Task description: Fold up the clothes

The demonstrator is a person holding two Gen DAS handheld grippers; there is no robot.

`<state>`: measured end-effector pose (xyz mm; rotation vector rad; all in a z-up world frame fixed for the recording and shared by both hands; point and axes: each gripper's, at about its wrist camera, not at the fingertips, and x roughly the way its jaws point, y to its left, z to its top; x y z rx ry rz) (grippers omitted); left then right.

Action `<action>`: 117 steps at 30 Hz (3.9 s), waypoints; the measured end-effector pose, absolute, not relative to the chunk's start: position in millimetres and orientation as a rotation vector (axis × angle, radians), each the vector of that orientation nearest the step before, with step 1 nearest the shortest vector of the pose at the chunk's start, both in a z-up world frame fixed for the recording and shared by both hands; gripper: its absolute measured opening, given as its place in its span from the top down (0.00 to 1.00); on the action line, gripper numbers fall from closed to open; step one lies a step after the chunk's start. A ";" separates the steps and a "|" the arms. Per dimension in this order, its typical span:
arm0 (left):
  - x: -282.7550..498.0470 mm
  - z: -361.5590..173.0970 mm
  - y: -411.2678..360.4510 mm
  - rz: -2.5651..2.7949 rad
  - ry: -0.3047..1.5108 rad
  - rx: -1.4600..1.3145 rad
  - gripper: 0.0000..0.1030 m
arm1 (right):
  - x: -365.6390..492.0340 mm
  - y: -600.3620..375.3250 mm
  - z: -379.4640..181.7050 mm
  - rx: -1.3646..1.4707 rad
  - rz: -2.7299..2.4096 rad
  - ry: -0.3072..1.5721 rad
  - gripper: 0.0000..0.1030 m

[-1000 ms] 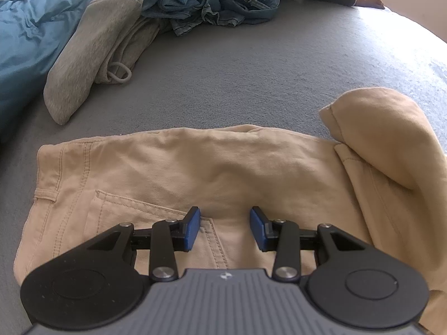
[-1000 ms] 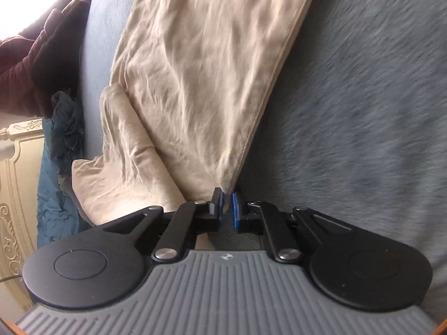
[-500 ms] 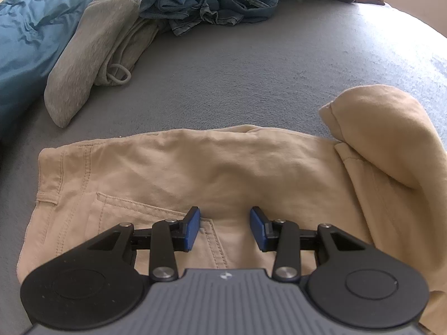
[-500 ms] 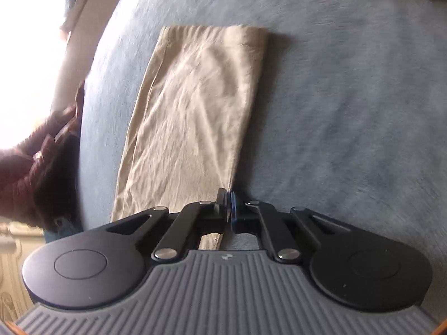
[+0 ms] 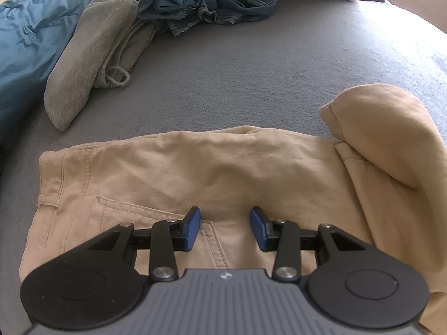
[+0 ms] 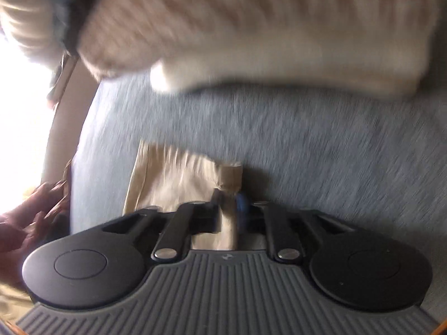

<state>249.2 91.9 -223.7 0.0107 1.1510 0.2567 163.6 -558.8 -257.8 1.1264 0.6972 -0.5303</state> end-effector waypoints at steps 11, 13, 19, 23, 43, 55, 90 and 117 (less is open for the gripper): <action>249.0 -224.4 94.8 0.245 1.142 -0.008 0.59 | 157.1 -493.7 -192.2 0.656 -0.639 0.788 0.56; 247.9 -224.9 94.6 0.245 1.135 -0.009 0.59 | 168.7 -457.7 -174.4 0.484 -0.518 0.801 0.56; 246.7 -224.9 95.3 0.249 1.128 -0.032 0.59 | 239.4 -329.8 -204.2 0.219 0.084 0.946 0.58; 246.7 -224.7 100.2 0.242 1.123 -0.063 0.59 | 267.2 -339.0 -230.6 0.159 -0.078 1.035 0.62; 234.4 -230.9 113.9 0.175 1.047 -0.115 0.59 | 255.4 -127.9 -176.1 0.063 0.438 1.080 0.99; 233.0 -231.0 114.3 0.181 1.045 -0.129 0.59 | 189.9 -430.9 -89.5 0.434 -0.028 0.940 0.94; 232.5 -229.7 115.5 0.172 1.038 -0.109 0.58 | 200.8 -415.3 -86.9 -0.004 -0.413 1.101 0.96; 231.5 -228.9 114.8 0.160 1.018 -0.083 0.58 | 323.3 -227.7 -232.9 -0.560 0.653 1.231 0.88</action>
